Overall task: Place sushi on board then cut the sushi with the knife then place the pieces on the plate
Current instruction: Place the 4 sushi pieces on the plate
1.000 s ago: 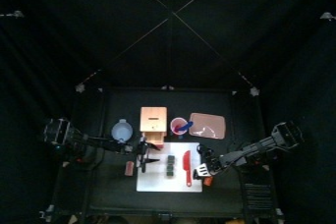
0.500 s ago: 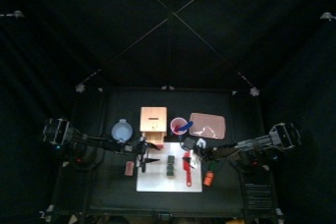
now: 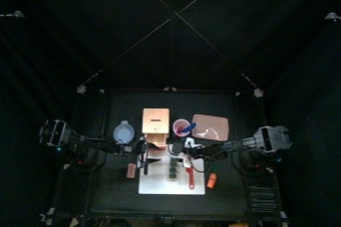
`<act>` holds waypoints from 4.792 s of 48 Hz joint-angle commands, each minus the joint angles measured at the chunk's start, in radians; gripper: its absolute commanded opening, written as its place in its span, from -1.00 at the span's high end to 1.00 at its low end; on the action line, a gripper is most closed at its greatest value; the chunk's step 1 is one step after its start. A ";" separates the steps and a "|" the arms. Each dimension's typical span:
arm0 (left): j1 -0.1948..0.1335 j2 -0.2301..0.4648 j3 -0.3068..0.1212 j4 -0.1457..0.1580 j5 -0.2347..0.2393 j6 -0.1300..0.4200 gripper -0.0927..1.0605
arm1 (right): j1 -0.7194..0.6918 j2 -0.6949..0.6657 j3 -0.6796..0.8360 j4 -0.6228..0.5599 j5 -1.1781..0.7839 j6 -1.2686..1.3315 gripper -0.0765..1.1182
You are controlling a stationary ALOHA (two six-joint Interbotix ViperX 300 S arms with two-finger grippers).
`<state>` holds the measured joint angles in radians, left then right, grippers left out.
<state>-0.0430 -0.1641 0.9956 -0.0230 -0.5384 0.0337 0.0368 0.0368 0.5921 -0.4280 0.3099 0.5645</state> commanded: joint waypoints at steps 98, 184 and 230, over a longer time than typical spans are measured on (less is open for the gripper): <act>0.002 -0.014 0.038 -0.077 -0.008 0.000 -0.69 | 0.009 0.097 -0.086 0.072 0.067 -0.003 -0.66; -0.005 -0.005 0.048 -0.092 -0.006 0.003 -0.69 | -0.454 -0.314 0.253 -0.064 0.253 0.670 -0.06; -0.008 -0.014 0.071 -0.089 -0.008 0.000 -0.69 | -0.514 -0.166 0.209 -0.097 0.201 0.689 -0.53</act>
<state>-0.0491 -0.1641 1.0784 -0.1120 -0.5384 0.0353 -0.4725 -0.1012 0.8069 -0.5231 0.4985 1.2609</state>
